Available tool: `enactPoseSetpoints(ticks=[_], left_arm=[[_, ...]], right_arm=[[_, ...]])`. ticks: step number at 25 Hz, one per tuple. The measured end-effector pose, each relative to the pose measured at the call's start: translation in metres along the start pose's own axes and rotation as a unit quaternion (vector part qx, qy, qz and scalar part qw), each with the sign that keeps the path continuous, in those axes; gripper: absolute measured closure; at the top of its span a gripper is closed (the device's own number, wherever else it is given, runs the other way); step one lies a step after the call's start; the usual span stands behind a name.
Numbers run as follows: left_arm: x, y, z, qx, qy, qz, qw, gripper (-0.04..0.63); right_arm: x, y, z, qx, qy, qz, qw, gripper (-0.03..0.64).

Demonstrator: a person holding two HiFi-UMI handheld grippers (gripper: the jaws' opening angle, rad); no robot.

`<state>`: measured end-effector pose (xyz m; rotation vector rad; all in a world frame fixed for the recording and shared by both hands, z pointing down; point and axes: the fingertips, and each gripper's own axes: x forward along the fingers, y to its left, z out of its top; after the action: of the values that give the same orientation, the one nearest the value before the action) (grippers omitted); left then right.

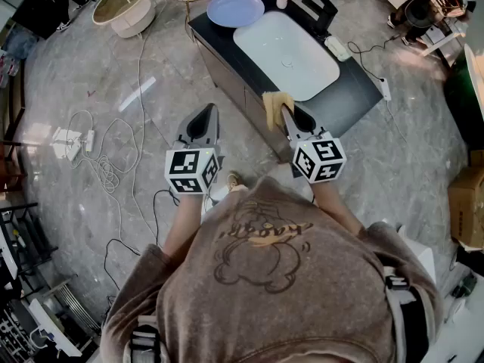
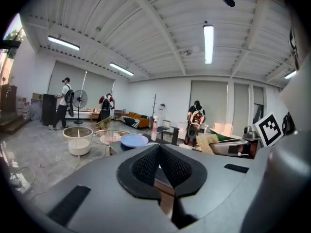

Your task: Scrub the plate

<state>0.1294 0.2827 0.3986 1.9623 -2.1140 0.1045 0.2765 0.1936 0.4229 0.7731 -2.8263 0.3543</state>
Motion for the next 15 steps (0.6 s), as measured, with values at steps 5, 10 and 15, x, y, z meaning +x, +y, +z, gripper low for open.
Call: enactPoseSetpoints(ticks=[5,10,15], left_arm=[[0.011,0.009,0.003,-0.004,-0.003,-0.001,1.0,0.577],[0.013,0.022,0.001,-0.012,-0.001,0.0,0.9999,0.577],[0.015,0.044,-0.002,-0.011,-0.004,-0.005,0.9999,0.577]], right_arm=[[0.014,-0.003,0.004,-0.002,0.002,0.002,1.0,0.568],[0.021,0.001,0.003,0.004,0.003,0.001,1.0,0.568],[0.039,0.008,-0.002,0.003,0.008,-0.009,1.0,0.566]])
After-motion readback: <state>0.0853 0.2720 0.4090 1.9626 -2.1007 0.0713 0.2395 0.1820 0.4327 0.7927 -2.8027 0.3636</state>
